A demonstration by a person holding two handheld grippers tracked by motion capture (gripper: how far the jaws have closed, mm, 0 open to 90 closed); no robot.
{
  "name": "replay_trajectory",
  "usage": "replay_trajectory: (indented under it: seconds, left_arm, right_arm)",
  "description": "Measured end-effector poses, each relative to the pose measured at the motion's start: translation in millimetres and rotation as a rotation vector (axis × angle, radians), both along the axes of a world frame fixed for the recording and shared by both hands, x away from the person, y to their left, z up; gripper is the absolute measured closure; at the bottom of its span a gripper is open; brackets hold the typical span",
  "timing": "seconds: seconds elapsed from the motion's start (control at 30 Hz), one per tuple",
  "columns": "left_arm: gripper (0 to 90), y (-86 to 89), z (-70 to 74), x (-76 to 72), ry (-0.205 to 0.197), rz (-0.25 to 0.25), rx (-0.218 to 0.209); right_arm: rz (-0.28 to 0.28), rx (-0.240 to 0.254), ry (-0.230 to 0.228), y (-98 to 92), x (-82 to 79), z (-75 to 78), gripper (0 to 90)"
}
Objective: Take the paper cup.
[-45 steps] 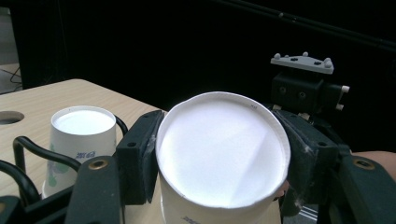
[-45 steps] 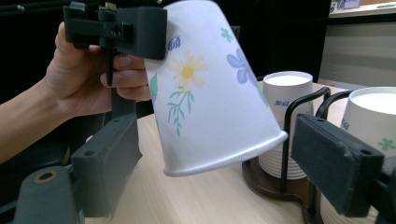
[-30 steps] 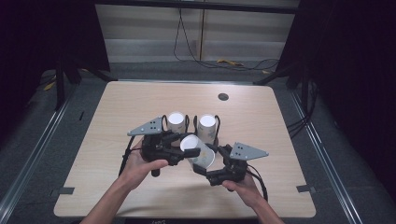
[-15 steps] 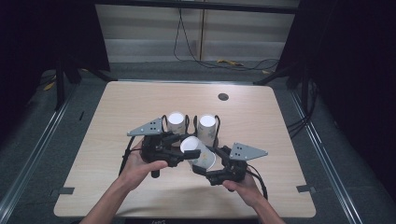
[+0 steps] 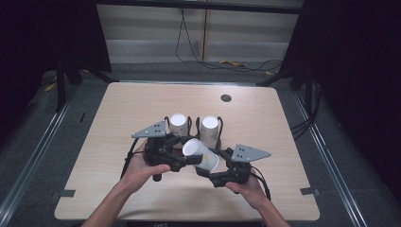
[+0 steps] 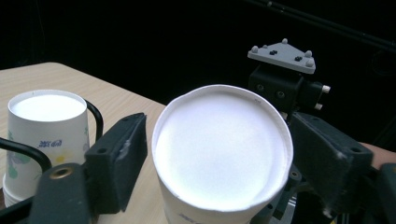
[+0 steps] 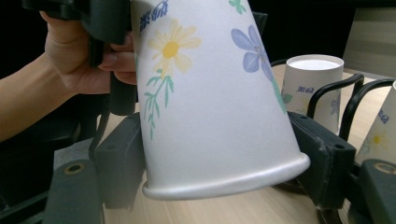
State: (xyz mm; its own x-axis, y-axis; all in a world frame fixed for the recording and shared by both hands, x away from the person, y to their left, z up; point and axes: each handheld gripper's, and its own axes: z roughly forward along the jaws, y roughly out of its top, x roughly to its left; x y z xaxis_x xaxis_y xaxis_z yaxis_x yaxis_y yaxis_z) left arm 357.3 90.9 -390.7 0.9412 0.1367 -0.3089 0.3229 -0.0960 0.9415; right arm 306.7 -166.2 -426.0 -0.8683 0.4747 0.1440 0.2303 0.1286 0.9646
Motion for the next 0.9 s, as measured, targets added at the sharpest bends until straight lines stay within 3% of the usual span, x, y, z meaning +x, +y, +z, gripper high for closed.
replay_trajectory:
  seconds: [0.17, 0.33, 0.67, 0.9]
  left_arm:
    - [18.9, 2.3, 0.6, 1.0, 0.012, 0.003, 0.008]
    - [18.2, 4.8, 1.6, 2.8, 0.008, 0.014, 0.007]
    - [15.8, 5.6, 0.9, 4.4, 0.008, 0.026, 0.032]
    - [18.3, 9.7, -0.9, 6.8, -0.012, 0.043, 0.078]
  right_arm:
    - [-0.002, -0.047, 0.009, 0.5, -0.3, -0.4, 27.0]
    - [0.002, -0.132, 0.022, -0.8, 1.1, 2.8, 27.3]
    - [0.032, -0.208, 0.089, 0.4, 8.4, 5.0, 28.0]
    - [0.052, -0.296, 0.1, 4.2, 13.6, 5.8, 28.3]
